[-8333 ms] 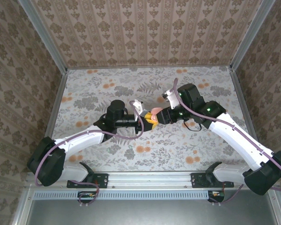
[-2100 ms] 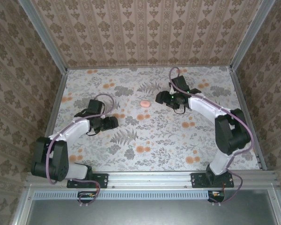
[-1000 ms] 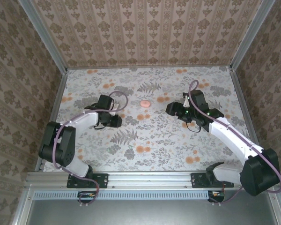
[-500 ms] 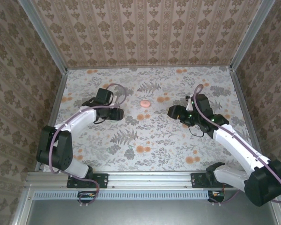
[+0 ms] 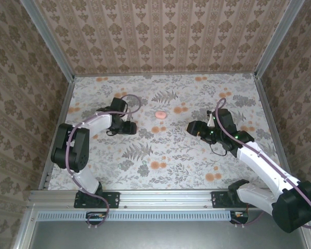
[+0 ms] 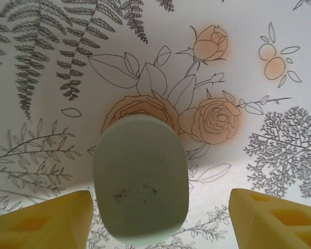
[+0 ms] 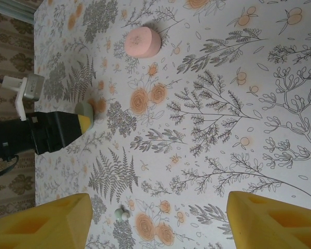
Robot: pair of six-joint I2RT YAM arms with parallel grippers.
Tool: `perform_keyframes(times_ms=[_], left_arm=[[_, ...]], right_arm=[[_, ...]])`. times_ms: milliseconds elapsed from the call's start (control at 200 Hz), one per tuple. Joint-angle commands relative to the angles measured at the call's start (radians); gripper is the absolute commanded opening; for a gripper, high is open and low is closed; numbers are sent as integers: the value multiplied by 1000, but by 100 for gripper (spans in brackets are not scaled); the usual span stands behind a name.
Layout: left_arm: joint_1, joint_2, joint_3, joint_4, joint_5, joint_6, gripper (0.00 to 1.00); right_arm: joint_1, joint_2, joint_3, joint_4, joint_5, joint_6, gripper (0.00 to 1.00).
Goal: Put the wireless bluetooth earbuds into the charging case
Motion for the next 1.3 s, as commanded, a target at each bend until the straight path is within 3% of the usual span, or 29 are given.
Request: perform_keyframes(times_ms=[0, 145, 345, 500, 855, 1050, 1295], left_arm=[[1, 32, -15, 61, 36, 15, 69], [2, 67, -8, 88, 30, 31, 62], [-8, 41, -26, 96, 39, 63, 36], [-42, -38, -61, 135, 101, 121, 26], [-264, -278, -72, 211, 273, 268, 25], [-416, -353, -28, 229, 302, 323, 25], [-478, -354, 28, 232, 363, 311, 25]], right_arm=[[2, 9, 8, 27, -7, 5, 70], [1, 20, 8, 36, -23, 22, 70], [3, 21, 14, 46, -39, 44, 71], [4, 31, 30, 61, -71, 64, 71], [37, 111, 122, 61, -275, 42, 71], [103, 176, 210, 26, -350, 10, 72], [128, 184, 209, 45, -361, 30, 72]])
